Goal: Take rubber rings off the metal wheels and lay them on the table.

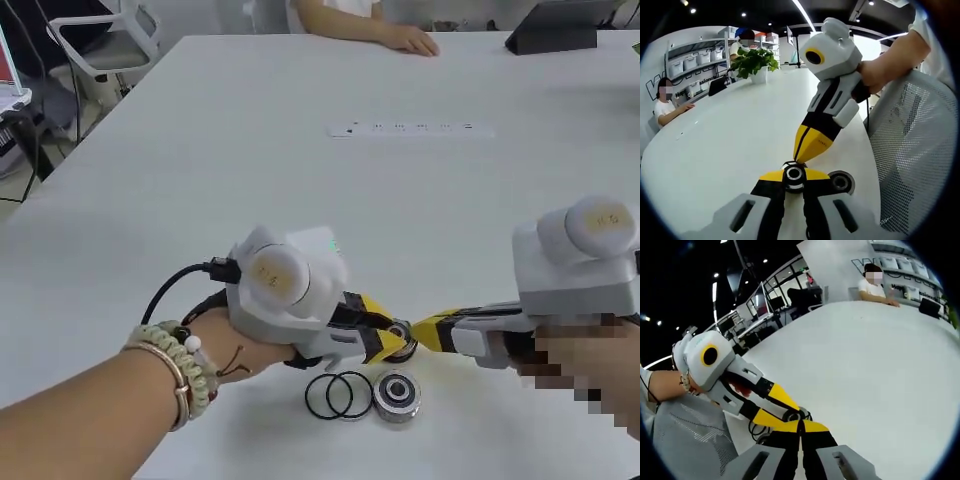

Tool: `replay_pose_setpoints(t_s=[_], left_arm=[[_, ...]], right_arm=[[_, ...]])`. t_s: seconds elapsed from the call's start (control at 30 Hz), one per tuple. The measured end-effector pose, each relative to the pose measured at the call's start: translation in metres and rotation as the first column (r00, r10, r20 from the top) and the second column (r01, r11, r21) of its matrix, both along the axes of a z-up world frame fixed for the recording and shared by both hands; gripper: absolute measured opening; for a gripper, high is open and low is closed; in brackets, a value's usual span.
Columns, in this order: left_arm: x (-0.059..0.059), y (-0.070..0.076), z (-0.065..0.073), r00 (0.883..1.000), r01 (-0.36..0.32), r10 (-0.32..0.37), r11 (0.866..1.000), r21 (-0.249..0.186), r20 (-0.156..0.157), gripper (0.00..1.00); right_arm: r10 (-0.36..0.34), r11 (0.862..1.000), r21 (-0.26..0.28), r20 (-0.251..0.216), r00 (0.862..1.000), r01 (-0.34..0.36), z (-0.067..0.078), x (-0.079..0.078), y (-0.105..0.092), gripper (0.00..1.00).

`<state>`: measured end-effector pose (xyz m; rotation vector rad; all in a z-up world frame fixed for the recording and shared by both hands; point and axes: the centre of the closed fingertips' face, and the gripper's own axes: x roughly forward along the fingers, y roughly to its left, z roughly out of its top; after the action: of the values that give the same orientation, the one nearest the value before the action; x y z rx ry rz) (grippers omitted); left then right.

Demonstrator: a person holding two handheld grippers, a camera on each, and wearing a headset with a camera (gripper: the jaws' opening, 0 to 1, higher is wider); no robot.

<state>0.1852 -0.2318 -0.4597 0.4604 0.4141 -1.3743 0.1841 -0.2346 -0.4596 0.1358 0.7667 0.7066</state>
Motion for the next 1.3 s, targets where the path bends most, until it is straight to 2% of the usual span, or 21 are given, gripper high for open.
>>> replay_pose_setpoints(t_s=[0.27, 0.47, 0.6, 0.67, 0.7, 0.87, 0.93, 1.07, 1.17, 1.23, 1.3], left_arm=[[0.0, 0.0, -0.001, 1.0, -0.005, 0.005, 1.0, -0.003, -0.007, 0.07], [0.0, 0.0, 0.0, 1.0, -0.01, 0.01, 1.0, -0.009, -0.009, 0.08], [0.0, 0.001, 0.0, 1.0, -0.016, 0.016, 1.0, -0.01, -0.012, 0.08], [0.0, 0.0, 0.0, 0.998, -0.041, 0.04, 0.999, -0.024, -0.04, 0.08], [0.001, 0.001, 0.0, 0.998, -0.04, 0.039, 0.999, -0.024, -0.04, 0.08], [0.001, 0.0, 0.001, 0.997, -0.042, 0.042, 0.999, 0.007, -0.067, 0.09], [-0.002, 0.002, 0.001, 0.999, -0.006, 0.008, 0.999, 0.038, -0.048, 0.12], [0.005, 0.008, 0.011, 0.999, -0.026, 0.027, 0.999, 0.035, -0.037, 0.25], [0.011, 0.014, 0.024, 0.999, -0.041, 0.041, 0.999, 0.026, -0.02, 0.23], [0.015, 0.015, 0.034, 0.998, -0.064, 0.064, 0.998, -0.009, -0.025, 0.25], [0.016, 0.017, 0.039, 0.997, -0.072, 0.071, 0.997, -0.024, -0.026, 0.25]], right_arm=[[0.032, 0.999, 0.008, 0.023, 0.999, -0.032, 0.005, -0.001, 0.009, 0.0], [0.049, 0.999, -0.011, 0.048, 0.998, -0.048, 0.008, 0.0, 0.011, 0.0], [0.033, 0.999, -0.003, 0.038, 0.999, -0.033, 0.007, 0.001, 0.008, 0.0], [0.025, 1.0, -0.017, 0.032, 0.999, -0.024, 0.004, 0.0, 0.005, 0.0], [0.024, 0.999, -0.032, 0.029, 0.999, -0.023, 0.002, 0.0, 0.003, 0.0], [0.026, 0.999, -0.047, 0.024, 0.999, -0.025, -0.002, -0.001, 0.001, 0.0], [0.029, 0.998, -0.049, 0.024, 0.999, -0.028, -0.002, -0.002, 0.001, 0.0], [0.032, 0.999, -0.041, 0.03, 0.999, -0.031, 0.0, -0.001, 0.002, 0.0], [0.036, 0.999, -0.034, 0.035, 0.999, -0.035, 0.002, -0.001, 0.004, 0.0], [0.039, 0.999, -0.028, 0.04, 0.998, -0.038, 0.004, -0.001, 0.005, 0.0], [0.04, 0.999, -0.025, 0.041, 0.998, -0.039, 0.004, -0.001, 0.006, 0.0]])
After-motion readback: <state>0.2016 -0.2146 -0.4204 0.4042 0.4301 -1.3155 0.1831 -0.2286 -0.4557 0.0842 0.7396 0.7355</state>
